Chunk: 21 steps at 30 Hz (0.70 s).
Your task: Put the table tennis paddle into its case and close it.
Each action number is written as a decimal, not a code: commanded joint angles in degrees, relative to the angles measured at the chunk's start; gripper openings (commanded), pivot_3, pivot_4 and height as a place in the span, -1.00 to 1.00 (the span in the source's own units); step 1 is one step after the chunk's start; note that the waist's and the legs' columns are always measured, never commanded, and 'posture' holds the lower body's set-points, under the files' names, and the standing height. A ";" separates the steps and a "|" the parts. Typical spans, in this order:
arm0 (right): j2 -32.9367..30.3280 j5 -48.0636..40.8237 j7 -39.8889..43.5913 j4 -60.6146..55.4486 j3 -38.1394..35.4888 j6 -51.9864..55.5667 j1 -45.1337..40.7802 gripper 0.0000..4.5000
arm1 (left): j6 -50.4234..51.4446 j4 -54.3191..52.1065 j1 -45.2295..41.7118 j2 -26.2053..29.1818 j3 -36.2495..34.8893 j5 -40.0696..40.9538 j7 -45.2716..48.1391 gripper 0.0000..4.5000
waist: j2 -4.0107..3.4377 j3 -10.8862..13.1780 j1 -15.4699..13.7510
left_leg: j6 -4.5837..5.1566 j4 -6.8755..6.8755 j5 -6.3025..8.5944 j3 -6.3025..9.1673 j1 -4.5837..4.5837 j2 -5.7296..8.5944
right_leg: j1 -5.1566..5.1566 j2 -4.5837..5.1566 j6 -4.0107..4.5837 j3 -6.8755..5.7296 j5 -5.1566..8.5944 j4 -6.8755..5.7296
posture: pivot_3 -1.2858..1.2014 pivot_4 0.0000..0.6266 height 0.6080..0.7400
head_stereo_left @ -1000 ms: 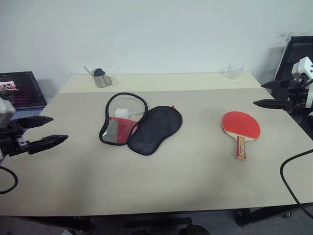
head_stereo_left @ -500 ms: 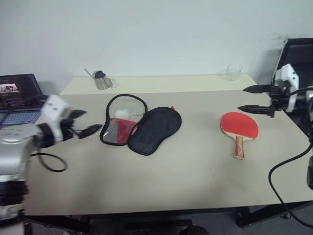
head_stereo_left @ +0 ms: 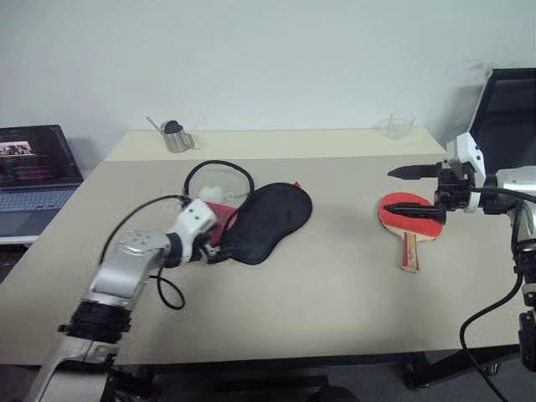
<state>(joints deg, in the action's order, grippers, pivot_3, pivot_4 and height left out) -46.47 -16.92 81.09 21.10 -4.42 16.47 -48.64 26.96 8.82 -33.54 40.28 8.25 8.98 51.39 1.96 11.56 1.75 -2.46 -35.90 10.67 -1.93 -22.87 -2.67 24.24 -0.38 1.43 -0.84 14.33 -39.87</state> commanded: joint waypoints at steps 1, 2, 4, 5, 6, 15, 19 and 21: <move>-0.85 -1.95 -1.12 -3.81 -1.28 1.40 0.49 0.99 | -3.25 -0.87 -3.61 0.05 4.75 -4.25 2.83 1.00 | 0.00 0.00 0.11 | 0.00 -0.03 0.00 0.00 0.00 0.02 | -0.02 -0.01 -0.02 0.03 -0.02 0.00 | 0.03 -0.52 1.00; -0.97 -2.20 -1.30 -4.50 -1.41 1.77 0.85 0.99 | -3.97 -0.56 -4.17 -0.03 6.23 -5.12 3.96 1.00 | 0.00 0.00 0.17 | 0.00 -0.04 0.00 -0.01 0.02 0.02 | -0.03 -0.02 -0.04 0.07 -0.03 0.00 | 0.03 -0.52 1.00; -1.18 -2.45 -1.80 -5.55 -1.64 2.19 1.49 0.99 | -4.63 -0.35 -4.88 -0.29 8.26 -5.66 6.73 1.00 | 0.00 0.00 0.24 | 0.01 -0.03 0.00 -0.03 0.04 0.01 | -0.04 -0.02 -0.04 0.10 -0.03 0.00 | 0.03 -0.52 1.00; -1.27 -2.52 -2.24 -5.97 -1.78 2.37 1.79 0.99 | -4.75 -0.61 -4.98 -0.53 8.62 -5.03 8.34 1.00 | 0.00 0.00 0.23 | 0.01 -0.02 0.00 -0.03 0.04 0.01 | -0.04 -0.03 -0.04 0.10 -0.03 0.00 | 0.03 -0.52 1.00; -1.37 -2.70 -2.76 -6.42 -1.99 2.70 2.12 0.99 | -4.33 -0.93 -5.06 -0.93 8.46 -3.96 9.59 1.00 | 0.00 0.00 0.21 | 0.01 -0.02 0.01 0.00 0.03 -0.01 | -0.04 -0.06 -0.03 0.08 -0.03 0.01 | 0.03 -0.52 1.00; -2.29 -4.78 -5.10 -11.09 -3.20 4.29 5.82 0.99 | -0.52 6.36 -6.50 -7.03 10.84 -8.32 6.42 1.00 | 0.01 0.00 0.16 | 0.04 -0.06 0.02 0.02 -0.03 0.05 | -0.05 -0.10 -0.06 0.10 -0.05 0.08 | 0.03 -0.52 1.00; -3.28 -5.30 -5.84 -12.09 -3.79 4.71 6.61 0.99 | 2.62 7.47 -6.32 -7.54 11.26 -9.40 5.59 1.00 | 0.02 -0.01 0.10 | 0.04 -0.06 0.02 0.08 0.01 0.02 | -0.09 -0.11 -0.06 0.06 -0.04 0.08 | 0.03 -0.52 1.00; -3.65 -5.83 -6.14 -12.70 -3.84 5.03 6.96 1.00 | 4.08 7.94 -6.36 -8.14 11.43 -9.18 5.66 0.92 | 0.02 -0.01 0.15 | 0.05 -0.07 0.01 0.10 0.05 0.03 | -0.14 -0.11 -0.08 0.08 -0.05 0.08 | 0.03 -0.52 1.00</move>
<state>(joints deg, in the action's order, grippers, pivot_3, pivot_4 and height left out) -48.92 -21.19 75.39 10.91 -5.87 21.16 -41.50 28.94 15.23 -39.90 32.14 19.41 1.81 58.77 1.98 11.55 1.89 -2.41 -35.97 10.69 -1.83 -22.80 -2.65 24.09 -0.50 1.34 -0.76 14.27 -39.79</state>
